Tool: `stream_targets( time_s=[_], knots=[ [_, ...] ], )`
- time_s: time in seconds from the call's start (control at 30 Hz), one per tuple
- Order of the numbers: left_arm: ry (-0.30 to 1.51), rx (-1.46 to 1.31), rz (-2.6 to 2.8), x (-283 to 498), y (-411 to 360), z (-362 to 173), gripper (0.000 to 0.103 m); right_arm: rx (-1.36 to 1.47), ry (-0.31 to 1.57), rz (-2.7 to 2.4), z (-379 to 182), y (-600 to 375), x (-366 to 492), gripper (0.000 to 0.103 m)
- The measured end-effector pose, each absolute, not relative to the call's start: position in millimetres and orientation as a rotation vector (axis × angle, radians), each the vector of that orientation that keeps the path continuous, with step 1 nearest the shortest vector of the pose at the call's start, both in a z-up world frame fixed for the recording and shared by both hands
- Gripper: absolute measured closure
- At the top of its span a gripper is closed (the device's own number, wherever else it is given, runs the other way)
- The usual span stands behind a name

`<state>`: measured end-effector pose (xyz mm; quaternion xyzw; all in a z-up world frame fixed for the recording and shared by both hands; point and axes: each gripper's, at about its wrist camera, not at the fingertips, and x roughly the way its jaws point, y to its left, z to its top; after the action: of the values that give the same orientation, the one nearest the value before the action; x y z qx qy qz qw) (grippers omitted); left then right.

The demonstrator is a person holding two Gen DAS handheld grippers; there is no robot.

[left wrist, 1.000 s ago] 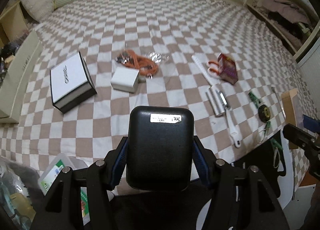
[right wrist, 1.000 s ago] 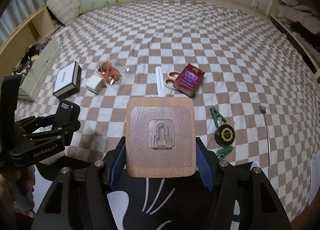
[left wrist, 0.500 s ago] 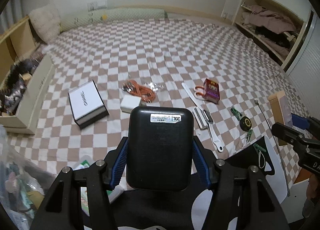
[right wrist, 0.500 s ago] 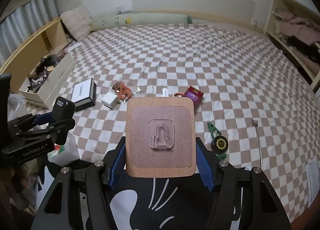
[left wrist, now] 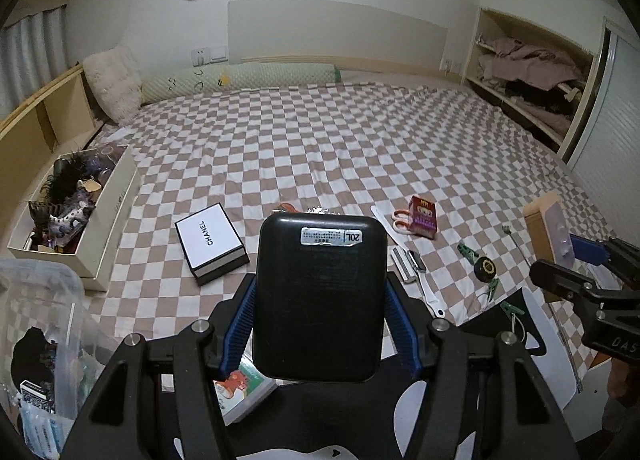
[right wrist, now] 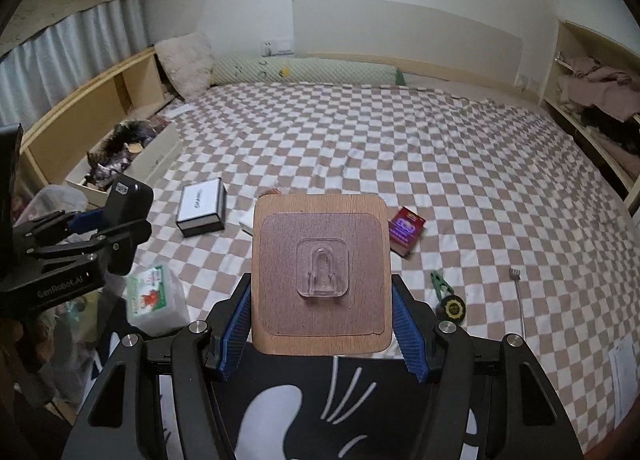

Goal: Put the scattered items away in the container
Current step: 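Carry the earbud case and wooden pad in both tools toward the clear bin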

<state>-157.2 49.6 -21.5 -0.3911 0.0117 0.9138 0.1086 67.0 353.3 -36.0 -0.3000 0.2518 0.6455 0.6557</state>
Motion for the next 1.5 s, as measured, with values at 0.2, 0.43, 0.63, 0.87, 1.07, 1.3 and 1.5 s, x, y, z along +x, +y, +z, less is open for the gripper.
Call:
stream_targets(
  time_s=[0.2,0.43,0.63,0.87,1.07,1.3,1.5],
  knots=[
    [0.035,-1.106,2.714,-139.2,33.2,-7.9,0.043,-0.659,0.548,1.504,-27.7,351.3,50.0,0.038],
    [0.040,-1.073,2.771,-116.8,4.8,8.6,0.042,-0.651,0.531,1.573,-21.4,354.5,20.5,0.038],
    [0.040,-1.038,2.840,-99.7,-25.7,20.8,0.042,-0.651,0.523,1.628,-18.3,356.5,-1.3,0.038],
    [0.010,-0.988,2.905,-80.4,-58.9,33.0,0.042,-0.655,0.517,1.679,-18.3,360.9,-23.9,0.038],
    [-0.042,-0.967,2.966,-62.0,-92.4,38.2,0.042,-0.645,0.536,1.724,-19.1,366.3,-39.9,0.038],
    [-0.100,-0.988,3.039,-43.1,-133.8,33.6,0.042,-0.677,0.529,1.799,-25.7,369.6,-76.8,0.038],
    [-0.129,-1.011,3.075,-23.3,-160.1,31.7,0.042,-0.717,0.521,1.851,-33.0,370.1,-105.9,0.038]
  ],
)
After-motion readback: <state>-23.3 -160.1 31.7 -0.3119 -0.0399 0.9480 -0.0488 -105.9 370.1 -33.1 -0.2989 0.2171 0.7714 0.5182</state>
